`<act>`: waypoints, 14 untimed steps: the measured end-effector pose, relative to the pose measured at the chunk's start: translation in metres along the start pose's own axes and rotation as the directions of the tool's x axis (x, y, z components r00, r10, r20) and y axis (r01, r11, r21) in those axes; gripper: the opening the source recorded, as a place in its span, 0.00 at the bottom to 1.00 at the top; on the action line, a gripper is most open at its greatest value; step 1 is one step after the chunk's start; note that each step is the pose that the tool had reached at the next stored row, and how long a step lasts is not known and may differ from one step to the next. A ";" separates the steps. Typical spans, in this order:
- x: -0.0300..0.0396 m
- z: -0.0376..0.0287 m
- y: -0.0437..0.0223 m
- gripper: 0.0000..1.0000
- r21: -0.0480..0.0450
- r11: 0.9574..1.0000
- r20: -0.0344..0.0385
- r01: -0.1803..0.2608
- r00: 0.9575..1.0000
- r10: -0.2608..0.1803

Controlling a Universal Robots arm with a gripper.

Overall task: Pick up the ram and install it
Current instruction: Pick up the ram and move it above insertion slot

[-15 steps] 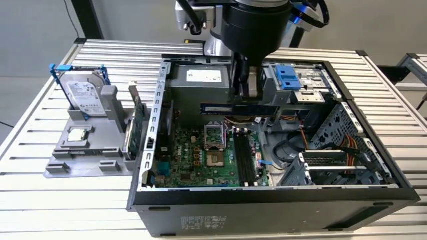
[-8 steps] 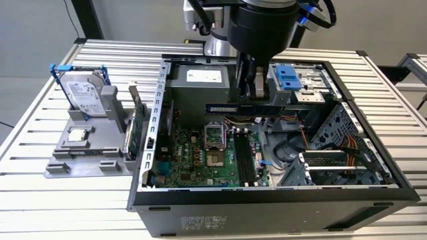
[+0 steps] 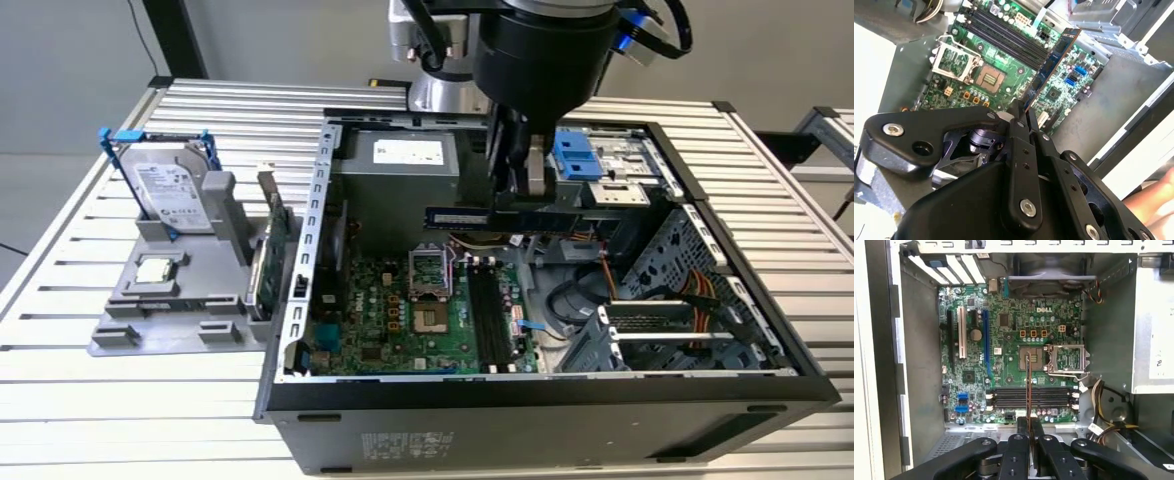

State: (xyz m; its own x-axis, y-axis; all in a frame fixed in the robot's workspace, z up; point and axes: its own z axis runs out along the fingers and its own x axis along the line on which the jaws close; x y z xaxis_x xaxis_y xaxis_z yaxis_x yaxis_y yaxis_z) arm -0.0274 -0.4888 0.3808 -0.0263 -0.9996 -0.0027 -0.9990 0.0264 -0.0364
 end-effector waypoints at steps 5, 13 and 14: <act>-0.0003 0.0004 -0.0078 0.00 0.000 1.000 -0.001 -0.015 1.000 0.015; -0.0006 0.0008 -0.0183 0.00 0.000 1.000 -0.001 -0.028 1.000 0.028; -0.0007 0.0009 -0.0192 0.00 0.000 1.000 -0.001 -0.028 1.000 0.028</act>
State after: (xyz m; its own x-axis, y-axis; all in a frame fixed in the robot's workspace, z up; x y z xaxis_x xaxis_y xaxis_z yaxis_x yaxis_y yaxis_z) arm -0.0081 -0.4886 0.3806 -0.0544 -0.9985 -0.0027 -0.9978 0.0545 -0.0364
